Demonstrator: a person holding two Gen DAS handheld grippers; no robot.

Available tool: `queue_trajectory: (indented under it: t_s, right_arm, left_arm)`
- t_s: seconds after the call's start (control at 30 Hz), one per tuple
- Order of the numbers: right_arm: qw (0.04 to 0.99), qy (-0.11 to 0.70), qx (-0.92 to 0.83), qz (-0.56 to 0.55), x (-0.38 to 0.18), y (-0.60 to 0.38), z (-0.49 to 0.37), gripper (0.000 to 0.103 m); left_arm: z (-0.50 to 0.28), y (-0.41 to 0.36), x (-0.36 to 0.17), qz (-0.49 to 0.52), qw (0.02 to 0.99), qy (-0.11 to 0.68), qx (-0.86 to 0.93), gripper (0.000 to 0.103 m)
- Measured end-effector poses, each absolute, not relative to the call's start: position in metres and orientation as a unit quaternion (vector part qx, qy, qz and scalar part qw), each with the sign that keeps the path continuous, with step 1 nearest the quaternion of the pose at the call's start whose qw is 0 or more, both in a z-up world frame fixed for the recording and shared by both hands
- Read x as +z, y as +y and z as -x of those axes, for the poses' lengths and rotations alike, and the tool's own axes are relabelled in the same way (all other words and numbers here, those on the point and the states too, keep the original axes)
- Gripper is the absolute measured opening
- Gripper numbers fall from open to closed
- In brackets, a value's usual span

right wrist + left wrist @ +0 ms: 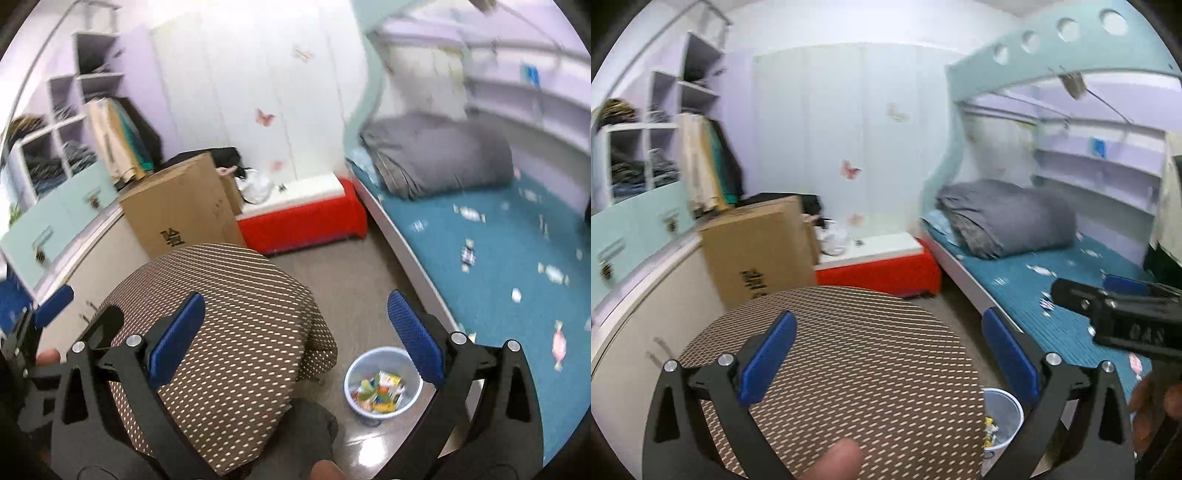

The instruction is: Collect trash

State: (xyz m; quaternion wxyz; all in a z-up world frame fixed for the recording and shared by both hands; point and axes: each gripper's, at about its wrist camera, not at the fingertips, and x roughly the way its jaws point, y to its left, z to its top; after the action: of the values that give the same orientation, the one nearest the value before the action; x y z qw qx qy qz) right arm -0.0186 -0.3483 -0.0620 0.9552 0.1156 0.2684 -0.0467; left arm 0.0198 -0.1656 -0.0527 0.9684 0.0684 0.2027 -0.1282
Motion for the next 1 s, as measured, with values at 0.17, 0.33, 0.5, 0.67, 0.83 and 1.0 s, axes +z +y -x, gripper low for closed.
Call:
queue_trajectory:
  t_s: [0.17, 0.33, 0.5, 0.67, 0.83, 1.0]
  right_arm:
    - [0.971, 0.224, -0.044, -0.073, -0.038, -0.308, 0.043, 0.097]
    - [0.98, 0.187, -0.043, -0.049, -0.027, -0.284, 0.067, 0.097]
    - [0.983, 0.169, -0.045, -0.046, -0.023, -0.273, 0.087, 0.097]
    - [0.986, 0.155, -0.047, -0.043, -0.022, -0.275, 0.105, 0.097]
    - [0.987, 0.143, -0.052, -0.044, -0.018, -0.275, 0.12, 0.097]
    - [0.989, 0.132, -0.052, -0.042, -0.015, -0.275, 0.133, 0.097]
  left_arm:
    - [0.005, -0.125, -0.033, -0.028, 0.978, 0.179, -0.102, 0.099]
    - [0.038, -0.102, -0.022, -0.009, 0.986, 0.146, -0.085, 0.098]
    - [0.067, -0.096, -0.02, -0.004, 0.989, 0.126, -0.077, 0.098]
    - [0.089, -0.095, -0.021, 0.0, 0.99, 0.119, -0.073, 0.098]
    - [0.105, -0.094, -0.02, 0.009, 0.991, 0.116, -0.071, 0.098]
    - [0.118, -0.093, -0.019, 0.015, 0.991, 0.114, -0.068, 0.099]
